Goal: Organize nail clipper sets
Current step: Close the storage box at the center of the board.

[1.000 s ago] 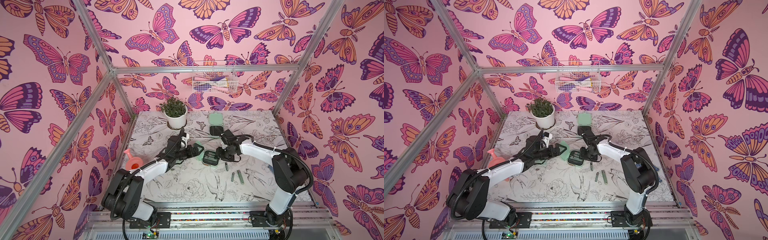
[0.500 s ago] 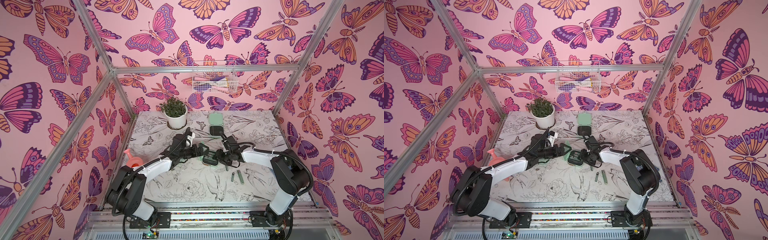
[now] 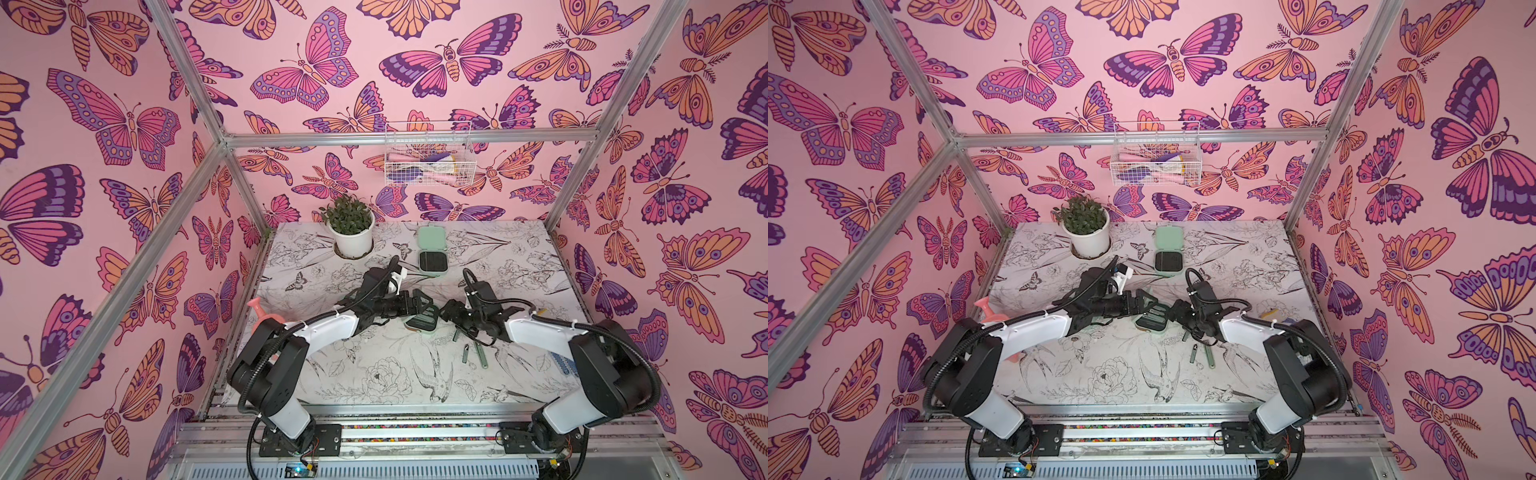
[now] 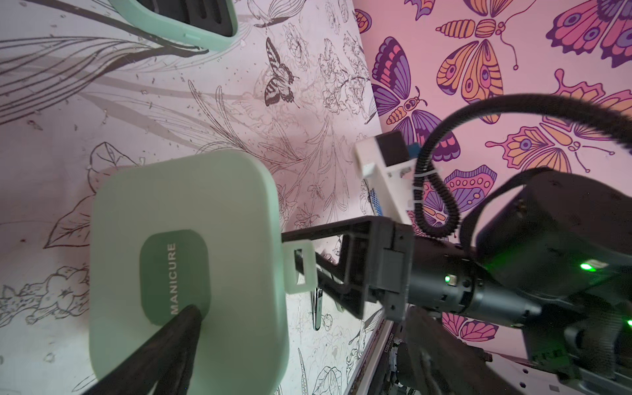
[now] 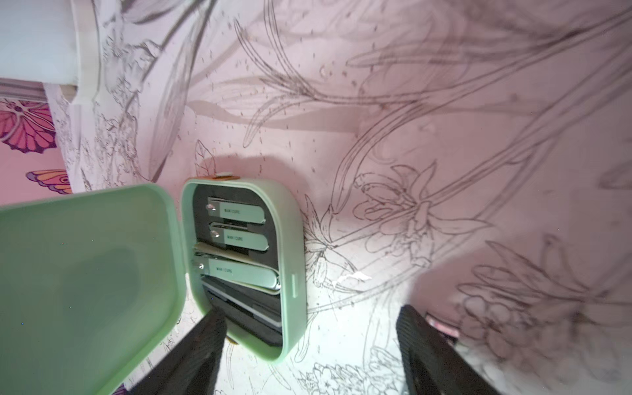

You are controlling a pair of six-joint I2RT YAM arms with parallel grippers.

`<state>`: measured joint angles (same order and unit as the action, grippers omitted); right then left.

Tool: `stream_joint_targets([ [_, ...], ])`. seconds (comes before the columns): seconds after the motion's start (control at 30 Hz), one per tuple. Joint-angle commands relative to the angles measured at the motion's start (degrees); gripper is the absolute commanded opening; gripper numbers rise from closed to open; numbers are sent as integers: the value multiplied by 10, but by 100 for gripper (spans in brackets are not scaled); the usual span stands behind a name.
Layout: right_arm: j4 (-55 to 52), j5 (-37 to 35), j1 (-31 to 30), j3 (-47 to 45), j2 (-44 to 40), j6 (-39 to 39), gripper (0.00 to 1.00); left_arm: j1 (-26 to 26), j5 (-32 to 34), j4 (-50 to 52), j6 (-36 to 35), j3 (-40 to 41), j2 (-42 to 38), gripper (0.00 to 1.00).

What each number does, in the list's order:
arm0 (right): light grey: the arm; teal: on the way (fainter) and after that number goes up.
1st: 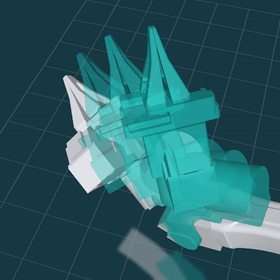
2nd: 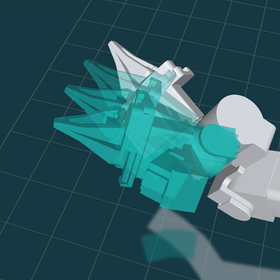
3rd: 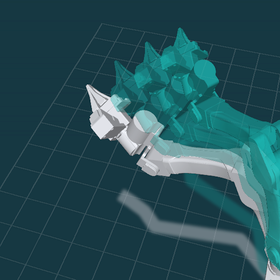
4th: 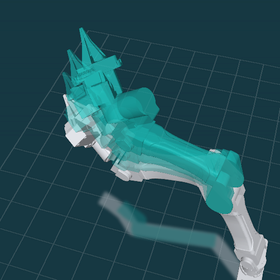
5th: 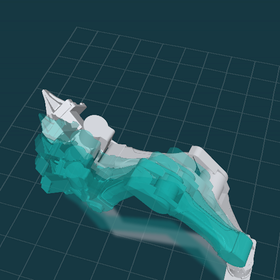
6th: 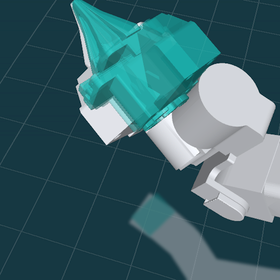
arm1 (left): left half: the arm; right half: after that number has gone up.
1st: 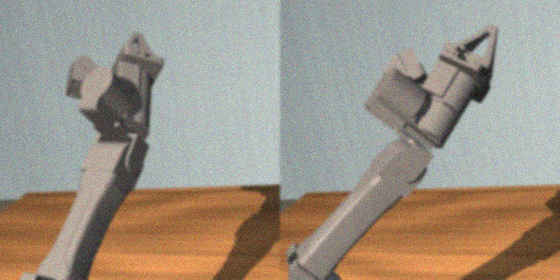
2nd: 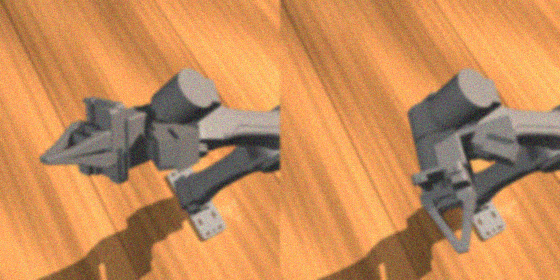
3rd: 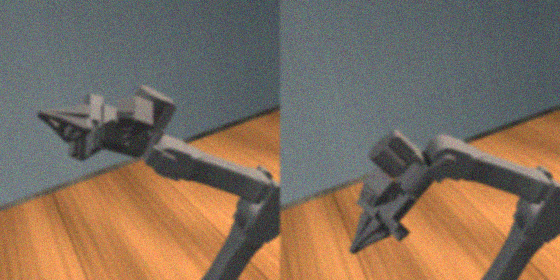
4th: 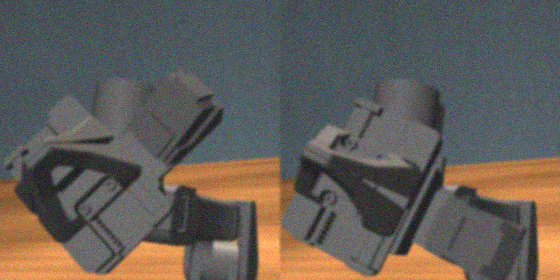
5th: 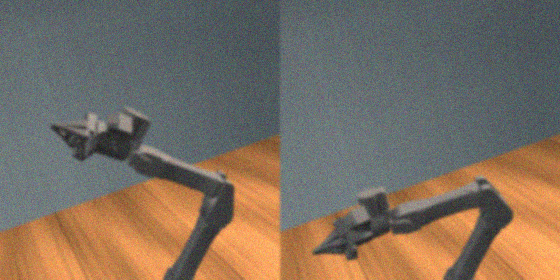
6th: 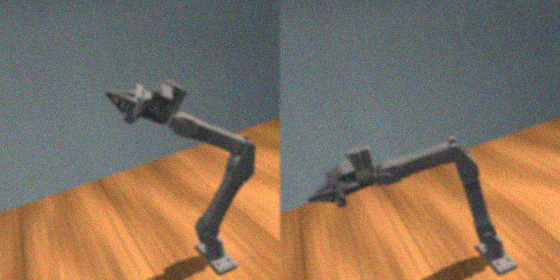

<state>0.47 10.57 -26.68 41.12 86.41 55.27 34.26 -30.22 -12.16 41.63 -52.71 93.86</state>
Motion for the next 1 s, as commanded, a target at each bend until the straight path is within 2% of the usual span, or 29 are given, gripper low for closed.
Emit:
stream_joint_targets([
  [0.0,-11,-1,19,2,-54,-27,84,7,-6,-8,3,-18,21,95],
  [0.13,-59,9,33,26,-92,-59,85,15,-11,-8,9,-34,55,95],
  [0.27,-88,14,37,37,-97,-59,82,24,5,-8,14,-44,91,95],
  [0.33,-93,20,37,39,-88,-57,77,26,18,-8,14,-47,107,95],
  [0.47,-88,39,37,39,-55,-54,57,27,43,10,26,-55,141,94],
  [0.6,-60,70,36,41,-8,-44,47,31,84,65,19,-61,151,93],
  [0.8,-34,86,29,50,50,-39,44,34,149,166,-23,-77,112,94],
  [0.97,-47,83,29,59,54,-47,44,35,217,308,-85,-154,74,98],
])
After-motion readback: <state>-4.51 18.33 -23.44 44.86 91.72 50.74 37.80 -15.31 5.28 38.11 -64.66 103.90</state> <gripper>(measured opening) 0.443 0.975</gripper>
